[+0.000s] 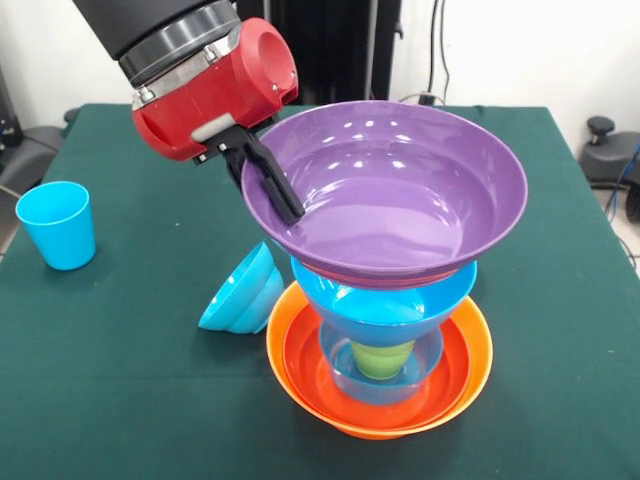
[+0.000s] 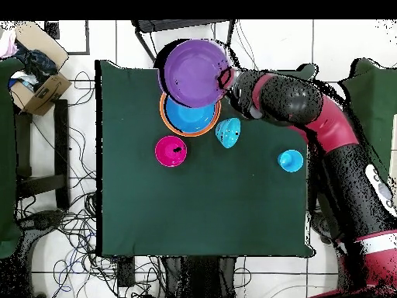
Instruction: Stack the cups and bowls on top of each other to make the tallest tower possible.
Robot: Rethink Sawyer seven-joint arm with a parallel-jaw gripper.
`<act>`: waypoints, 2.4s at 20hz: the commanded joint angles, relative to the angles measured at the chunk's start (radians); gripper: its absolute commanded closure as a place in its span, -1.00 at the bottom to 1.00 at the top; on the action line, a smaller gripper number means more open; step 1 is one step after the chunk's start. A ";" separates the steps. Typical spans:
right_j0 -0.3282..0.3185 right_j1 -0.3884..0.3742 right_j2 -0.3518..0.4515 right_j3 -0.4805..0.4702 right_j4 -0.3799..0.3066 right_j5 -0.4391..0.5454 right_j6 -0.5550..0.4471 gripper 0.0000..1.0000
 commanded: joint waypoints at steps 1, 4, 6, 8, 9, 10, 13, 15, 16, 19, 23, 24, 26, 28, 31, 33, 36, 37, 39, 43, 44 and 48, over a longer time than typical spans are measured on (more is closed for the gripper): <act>0.048 0.023 -0.042 -0.041 -0.044 0.051 -0.062 1.00; 0.050 0.031 -0.042 -0.045 -0.048 0.045 -0.064 1.00; 0.048 0.033 -0.041 -0.039 -0.050 0.039 -0.063 1.00; 0.048 0.032 -0.041 -0.041 -0.051 0.041 -0.063 1.00; 0.047 0.032 -0.041 -0.041 -0.051 0.041 -0.062 1.00; 0.045 0.029 -0.040 -0.030 -0.053 0.036 -0.059 1.00; 0.043 0.022 -0.040 -0.012 -0.057 0.020 -0.047 1.00; 0.043 0.027 -0.041 -0.006 -0.060 0.011 -0.045 1.00; 0.043 0.034 -0.041 -0.005 -0.063 0.005 -0.046 1.00; 0.042 0.051 -0.040 -0.007 -0.070 -0.007 -0.053 1.00; 0.035 0.045 -0.039 0.010 -0.075 -0.017 -0.049 1.00; 0.035 0.045 -0.039 0.010 -0.076 -0.018 -0.047 1.00; 0.036 0.046 -0.040 0.014 -0.077 -0.023 -0.042 1.00; 0.037 0.054 -0.040 0.017 -0.081 -0.034 -0.041 1.00; 0.034 0.061 -0.038 0.030 -0.088 -0.055 -0.040 1.00; 0.032 0.064 -0.037 0.032 -0.091 -0.062 -0.043 1.00; 0.034 0.064 -0.039 0.019 -0.090 -0.053 -0.051 1.00; 0.034 0.064 -0.040 0.016 -0.089 -0.049 -0.053 1.00; 0.035 0.065 -0.041 0.006 -0.089 -0.047 -0.058 1.00; 0.037 0.058 -0.039 0.003 -0.088 -0.042 -0.054 1.00; 0.039 0.058 -0.041 -0.005 -0.087 -0.037 -0.053 1.00; 0.042 0.056 -0.044 -0.012 -0.088 -0.031 -0.052 1.00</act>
